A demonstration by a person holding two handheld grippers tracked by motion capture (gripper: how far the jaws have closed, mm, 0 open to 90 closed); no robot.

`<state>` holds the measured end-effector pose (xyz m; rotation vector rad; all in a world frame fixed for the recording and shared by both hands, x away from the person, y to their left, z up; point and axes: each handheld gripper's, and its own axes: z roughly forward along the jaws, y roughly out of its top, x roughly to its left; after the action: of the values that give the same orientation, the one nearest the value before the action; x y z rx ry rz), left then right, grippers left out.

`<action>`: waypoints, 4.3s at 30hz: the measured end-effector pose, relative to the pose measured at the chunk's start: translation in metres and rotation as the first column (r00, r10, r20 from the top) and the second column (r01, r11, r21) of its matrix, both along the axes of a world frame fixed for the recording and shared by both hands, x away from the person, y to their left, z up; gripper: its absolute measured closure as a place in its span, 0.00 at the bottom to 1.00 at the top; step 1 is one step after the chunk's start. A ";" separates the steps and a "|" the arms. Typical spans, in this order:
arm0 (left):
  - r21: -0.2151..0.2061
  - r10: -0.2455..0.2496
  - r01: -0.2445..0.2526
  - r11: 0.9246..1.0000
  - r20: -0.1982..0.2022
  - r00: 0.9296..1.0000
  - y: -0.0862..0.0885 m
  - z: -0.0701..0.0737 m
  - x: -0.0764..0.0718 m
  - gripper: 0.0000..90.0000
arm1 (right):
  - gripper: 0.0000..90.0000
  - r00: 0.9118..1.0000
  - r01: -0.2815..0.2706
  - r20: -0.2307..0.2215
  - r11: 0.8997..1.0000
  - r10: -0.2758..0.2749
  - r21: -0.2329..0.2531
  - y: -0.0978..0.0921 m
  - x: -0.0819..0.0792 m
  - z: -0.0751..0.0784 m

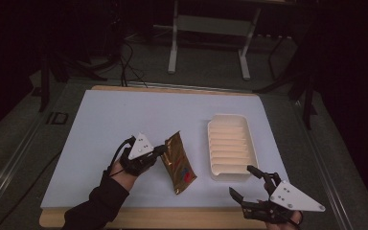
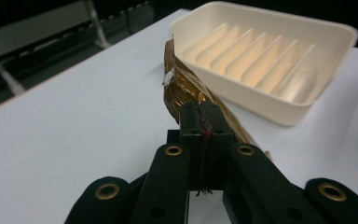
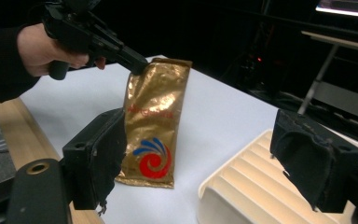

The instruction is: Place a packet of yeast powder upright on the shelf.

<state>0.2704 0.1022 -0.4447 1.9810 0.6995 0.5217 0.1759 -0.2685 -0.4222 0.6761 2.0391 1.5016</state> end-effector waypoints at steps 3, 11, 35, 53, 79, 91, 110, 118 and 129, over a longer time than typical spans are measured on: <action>-0.017 -0.031 0.031 0.999 0.010 0.999 -0.003 0.005 -0.001 1.00 | 0.20 0.999 -0.027 -0.045 0.999 0.029 0.045 -0.003 0.002 0.001; -0.045 -0.130 0.134 0.990 0.072 0.989 -0.006 0.012 0.000 1.00 | 0.21 0.999 0.001 -0.044 0.999 -0.002 -0.035 -0.007 0.009 0.005; -0.108 -0.302 0.333 0.937 0.228 0.925 0.002 0.046 -0.015 1.00 | 0.11 0.981 -0.150 -0.112 0.986 0.158 0.072 0.022 0.042 0.032; -0.120 -0.409 0.457 0.881 0.292 0.865 -0.002 0.057 -0.027 1.00 | 0.16 0.924 -0.314 -0.215 0.948 0.317 0.049 0.051 0.072 0.039; -0.184 -0.432 0.494 0.850 0.293 0.853 -0.027 0.059 -0.028 1.00 | 0.55 0.871 -0.421 -0.282 0.907 0.402 -0.008 0.061 0.084 0.029; -0.198 -0.405 0.461 0.865 0.268 0.874 -0.021 0.057 -0.024 0.99 | 0.84 0.824 -0.487 -0.335 0.873 0.457 -0.006 0.062 0.085 0.033; -0.361 -0.303 0.349 0.865 0.179 0.936 -0.005 0.054 -0.017 0.18 | 0.87 0.845 -0.485 -0.299 0.871 0.444 -0.077 0.061 0.092 0.051; -0.365 -0.282 0.309 0.878 0.127 0.951 0.004 0.046 -0.015 0.08 | 0.87 0.876 -0.457 -0.216 0.885 0.431 -0.091 0.052 0.103 0.065; -0.391 -0.228 0.256 0.884 0.118 0.967 0.023 0.026 -0.015 0.05 | 0.87 0.910 -0.402 -0.164 0.908 0.382 -0.117 0.036 0.123 0.081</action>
<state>0.2549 0.1256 -0.4183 1.6202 0.4614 0.2640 0.2987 -0.2329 -0.3417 0.3265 2.4786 1.5264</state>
